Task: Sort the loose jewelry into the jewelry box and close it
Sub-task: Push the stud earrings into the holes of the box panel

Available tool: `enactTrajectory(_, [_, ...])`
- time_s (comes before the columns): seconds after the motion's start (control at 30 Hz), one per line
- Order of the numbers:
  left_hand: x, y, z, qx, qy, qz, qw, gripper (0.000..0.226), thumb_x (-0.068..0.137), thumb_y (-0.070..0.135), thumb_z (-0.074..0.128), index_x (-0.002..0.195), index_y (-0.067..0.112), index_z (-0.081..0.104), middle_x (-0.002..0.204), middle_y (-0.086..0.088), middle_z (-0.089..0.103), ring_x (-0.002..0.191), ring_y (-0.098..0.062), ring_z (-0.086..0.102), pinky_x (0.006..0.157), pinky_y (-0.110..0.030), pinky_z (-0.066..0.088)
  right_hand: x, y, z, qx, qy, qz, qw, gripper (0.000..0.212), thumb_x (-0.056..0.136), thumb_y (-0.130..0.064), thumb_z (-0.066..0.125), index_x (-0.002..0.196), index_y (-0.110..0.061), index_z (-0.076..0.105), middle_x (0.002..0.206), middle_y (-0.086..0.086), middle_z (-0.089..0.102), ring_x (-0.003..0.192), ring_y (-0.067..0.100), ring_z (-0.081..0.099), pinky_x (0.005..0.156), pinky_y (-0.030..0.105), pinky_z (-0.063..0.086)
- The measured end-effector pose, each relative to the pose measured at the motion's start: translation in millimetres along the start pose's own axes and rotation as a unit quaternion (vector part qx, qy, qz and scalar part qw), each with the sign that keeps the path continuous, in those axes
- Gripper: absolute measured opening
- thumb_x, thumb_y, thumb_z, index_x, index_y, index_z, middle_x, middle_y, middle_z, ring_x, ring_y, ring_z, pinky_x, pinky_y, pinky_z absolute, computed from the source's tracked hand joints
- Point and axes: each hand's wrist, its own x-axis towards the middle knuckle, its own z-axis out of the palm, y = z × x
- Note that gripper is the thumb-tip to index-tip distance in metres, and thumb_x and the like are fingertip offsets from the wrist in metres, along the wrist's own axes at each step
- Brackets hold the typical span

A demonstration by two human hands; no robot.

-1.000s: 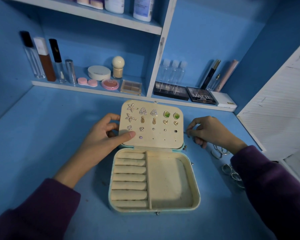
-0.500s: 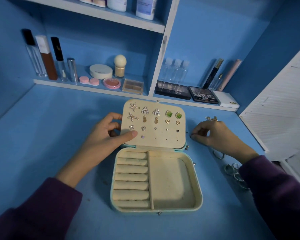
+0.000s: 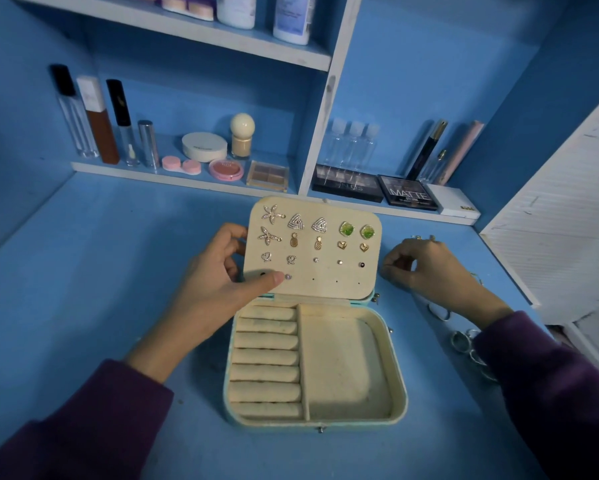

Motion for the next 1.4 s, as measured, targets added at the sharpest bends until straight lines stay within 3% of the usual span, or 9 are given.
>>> enactTrajectory(0.1, [-3.3, 3.1, 1.5, 0.049, 0.006, 0.01, 0.999, 0.052, 0.055, 0.051, 0.076, 0.094, 0.034, 0.047, 0.096, 0.024, 0.066, 0.061, -0.008, 0.05, 0.057, -0.021, 0.042, 2.3, -3.8, -5.6, 0.03, 0.013, 0.01, 0.999, 0.011, 0.079, -0.01, 0.071, 0.072, -0.018, 0.068, 0.075, -0.003, 0.068, 0.067, 0.01, 0.058, 0.066, 0.016, 0.042])
enactTrajectory(0.23, [-6.7, 6.8, 3.7, 0.101, 0.025, 0.04, 0.994, 0.053, 0.062, 0.045, 0.084, 0.093, 0.03, 0.043, 0.09, 0.019, 0.066, 0.073, -0.005, 0.056, 0.059, -0.018, 0.044, 8.4, -10.8, -13.5, 0.067, 0.016, 0.019, 0.997, 0.019, 0.08, -0.011, 0.07, 0.068, -0.026, 0.066, 0.072, -0.004, 0.068, 0.066, 0.007, 0.057, 0.061, 0.011, 0.042])
enactTrajectory(0.4, [-9.9, 8.7, 4.2, 0.157, 0.039, 0.071, 0.984, 0.054, 0.061, 0.053, 0.071, 0.102, 0.024, 0.05, 0.091, 0.016, 0.065, 0.076, -0.011, 0.06, 0.069, -0.044, 0.052, 18.4, -33.0, -25.8, 0.17, -0.02, 0.039, 0.984, 0.024, 0.081, 0.006, 0.057, 0.073, -0.014, 0.068, 0.061, -0.001, 0.064, 0.05, 0.002, 0.048, 0.048, 0.01, 0.038])
enactTrajectory(0.5, [-10.6, 3.6, 2.0, 0.194, 0.041, 0.143, 0.97, 0.054, 0.065, 0.06, 0.062, 0.107, 0.027, 0.054, 0.091, 0.017, 0.065, 0.076, 0.002, 0.058, 0.061, -0.027, 0.051, 26.1, -50.5, -30.8, 0.294, -0.055, 0.042, 0.953, 0.016, 0.086, 0.003, 0.06, 0.079, -0.009, 0.07, 0.06, -0.007, 0.065, 0.053, -0.001, 0.053, 0.051, 0.009, 0.039])
enactTrajectory(0.57, [-10.3, 2.6, 0.0, 0.231, 0.047, 0.205, 0.95, 0.045, 0.07, 0.056, 0.061, 0.102, 0.024, 0.06, 0.086, 0.015, 0.064, 0.071, 0.007, 0.05, 0.058, -0.014, 0.042, 32.0, -60.8, -29.7, 0.321, -0.102, 0.032, 0.941, 0.009, 0.085, -0.004, 0.064, 0.081, -0.008, 0.071, 0.064, -0.005, 0.066, 0.062, 0.006, 0.057, 0.057, 0.016, 0.043])
enactTrajectory(0.63, [-10.5, 0.7, -3.5, 0.256, 0.041, 0.286, 0.922, 0.026, 0.073, 0.04, 0.067, 0.092, 0.025, 0.059, 0.08, 0.01, 0.06, 0.072, 0.003, 0.048, 0.058, -0.021, 0.046, 36.1, -70.5, -24.2, 0.32, -0.152, 0.007, 0.935, 0.009, 0.083, -0.004, 0.065, 0.08, -0.009, 0.072, 0.066, 0.0, 0.066, 0.066, 0.011, 0.056, 0.06, 0.023, 0.044])
enactTrajectory(0.73, [-12.1, -1.2, -9.9, 0.265, -0.007, 0.369, 0.891, 0.022, 0.074, 0.02, 0.07, 0.093, 0.027, 0.062, 0.079, 0.009, 0.052, 0.072, -0.006, 0.049, 0.052, -0.034, 0.045, 35.0, -87.3, -12.9, 0.306, -0.217, -0.032, 0.926, 0.006, 0.083, -0.006, 0.066, 0.083, -0.008, 0.072, 0.07, 0.003, 0.065, 0.066, 0.01, 0.056, 0.06, 0.022, 0.044])
enactTrajectory(0.87, [-11.4, 0.7, -13.5, 0.289, -0.015, 0.381, 0.878, 0.013, 0.073, 0.02, 0.077, 0.085, 0.019, 0.075, 0.077, 0.005, 0.058, 0.072, -0.01, 0.048, 0.046, -0.035, 0.043, 27.7, -101.7, -4.5, 0.304, -0.26, -0.061, 0.915, 0.006, 0.085, -0.007, 0.065, 0.084, -0.008, 0.071, 0.073, 0.007, 0.065, 0.065, 0.008, 0.057, 0.062, 0.022, 0.046])
enactTrajectory(1.4, [-12.9, 6.5, -14.4, 0.306, -0.054, 0.381, 0.871, 0.007, 0.074, 0.015, 0.075, 0.081, 0.014, 0.074, 0.076, 0.003, 0.059, 0.072, -0.011, 0.044, 0.047, -0.035, 0.041, 24.7, -110.1, 1.0, 0.282, -0.306, -0.067, 0.907, 0.006, 0.085, -0.007, 0.065, 0.085, -0.007, 0.07, 0.068, -0.001, 0.065, 0.058, 0.005, 0.056, 0.062, 0.02, 0.048])
